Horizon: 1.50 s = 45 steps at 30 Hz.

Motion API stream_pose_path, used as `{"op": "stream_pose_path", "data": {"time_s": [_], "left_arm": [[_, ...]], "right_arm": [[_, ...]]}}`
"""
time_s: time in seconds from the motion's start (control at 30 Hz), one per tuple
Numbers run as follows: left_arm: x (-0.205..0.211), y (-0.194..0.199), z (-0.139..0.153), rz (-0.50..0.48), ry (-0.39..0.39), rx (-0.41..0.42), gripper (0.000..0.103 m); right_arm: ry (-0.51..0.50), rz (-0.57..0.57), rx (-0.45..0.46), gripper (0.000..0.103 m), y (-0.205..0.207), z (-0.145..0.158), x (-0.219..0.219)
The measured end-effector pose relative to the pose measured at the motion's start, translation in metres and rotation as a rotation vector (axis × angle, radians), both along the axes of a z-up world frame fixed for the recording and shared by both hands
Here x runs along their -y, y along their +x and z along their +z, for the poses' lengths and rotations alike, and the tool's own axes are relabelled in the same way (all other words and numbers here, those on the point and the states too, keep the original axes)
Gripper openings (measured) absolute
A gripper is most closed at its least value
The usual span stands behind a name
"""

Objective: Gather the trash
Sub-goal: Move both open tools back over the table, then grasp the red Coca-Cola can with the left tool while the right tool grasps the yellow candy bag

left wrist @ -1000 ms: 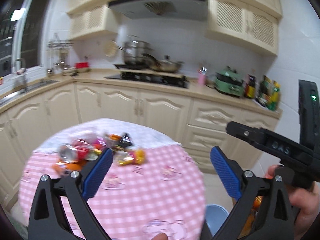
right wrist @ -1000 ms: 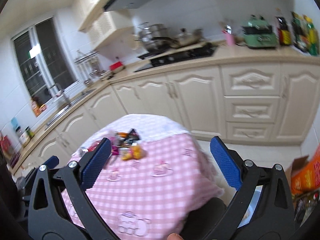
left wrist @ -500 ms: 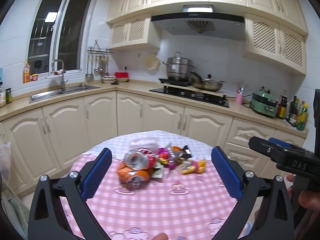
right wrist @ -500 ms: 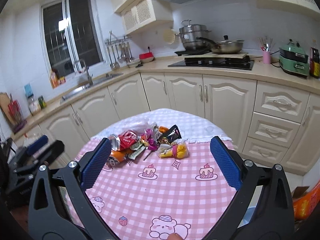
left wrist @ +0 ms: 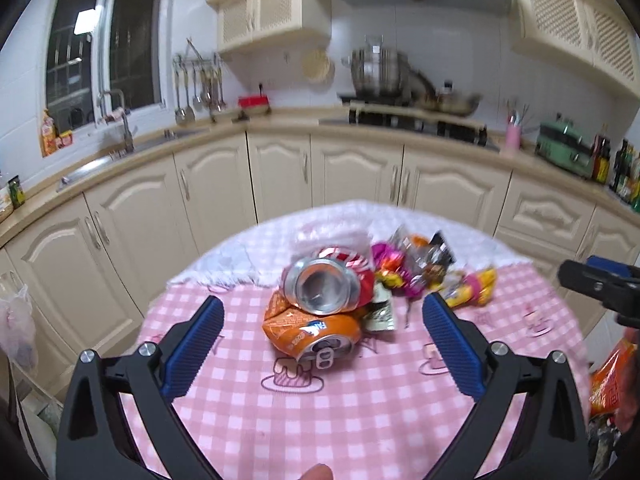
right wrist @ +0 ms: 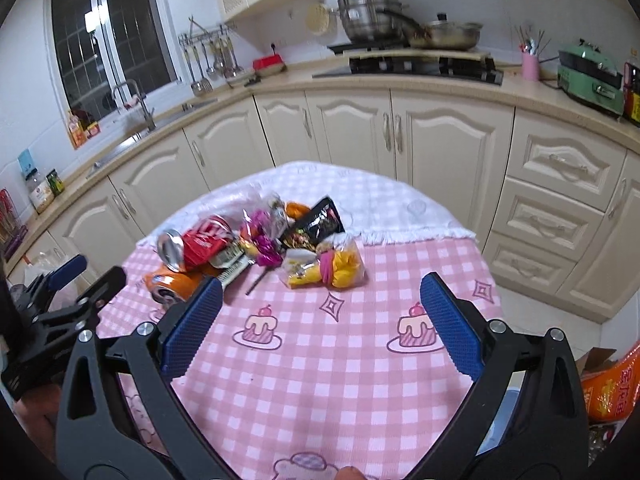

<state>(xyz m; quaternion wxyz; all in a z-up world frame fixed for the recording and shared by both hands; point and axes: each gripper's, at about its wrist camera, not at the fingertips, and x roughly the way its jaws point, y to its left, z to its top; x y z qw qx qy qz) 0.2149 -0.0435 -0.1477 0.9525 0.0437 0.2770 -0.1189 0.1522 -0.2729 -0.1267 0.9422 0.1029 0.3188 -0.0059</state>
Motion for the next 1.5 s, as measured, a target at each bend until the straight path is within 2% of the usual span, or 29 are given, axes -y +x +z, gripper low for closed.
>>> {"op": "stream_pose_path", "data": {"time_s": [0.17,0.23,0.33,0.4,0.5,0.53,0.73,0.87,0.9,0.93,0.97,1.17,1.5], "left_arm": [[0.008,0.044,-0.024,0.013,0.037,-0.064,0.097],[0.015,0.061,-0.032,-0.009,0.061,-0.096,0.097],[0.024,0.075,-0.041,-0.049,0.099,-0.124,0.097],[0.027,0.083,-0.045,-0.040,0.113,-0.137,0.097],[0.017,0.089,-0.045,-0.057,0.014,-0.148,0.095],[0.017,0.089,-0.045,-0.063,-0.007,-0.145,0.076],[0.016,0.089,-0.048,-0.083,-0.019,-0.119,0.074],[0.008,0.084,-0.048,-0.089,-0.056,-0.111,0.073],[0.006,0.083,-0.047,-0.092,-0.066,-0.109,0.072],[0.004,0.082,-0.046,-0.094,-0.073,-0.107,0.072],[0.002,0.080,-0.046,-0.096,-0.079,-0.103,0.072],[-0.013,0.070,-0.039,-0.094,-0.124,-0.085,0.070],[-0.026,0.043,-0.023,-0.100,-0.174,-0.036,0.067]], "right_arm": [[0.009,0.002,-0.043,0.097,0.021,-0.019,0.001],[0.013,0.001,-0.057,0.097,0.028,-0.024,0.002],[0.015,0.003,-0.074,0.097,0.038,-0.030,0.002],[0.019,0.003,-0.083,0.097,0.045,-0.033,0.003],[0.021,0.007,-0.094,0.097,0.055,-0.039,0.003],[0.023,0.009,-0.098,0.097,0.058,-0.040,0.003],[0.012,0.013,-0.150,0.097,0.084,-0.056,-0.001],[-0.027,0.016,-0.206,0.097,0.108,-0.072,-0.005],[-0.036,0.016,-0.219,0.095,0.113,-0.077,-0.005],[-0.046,0.020,-0.233,0.079,0.117,-0.082,-0.006],[-0.047,0.026,-0.252,0.069,0.121,-0.087,-0.006],[-0.022,0.055,-0.213,0.061,0.103,-0.083,-0.004],[0.017,0.061,-0.125,0.060,0.063,-0.056,0.001]]}}
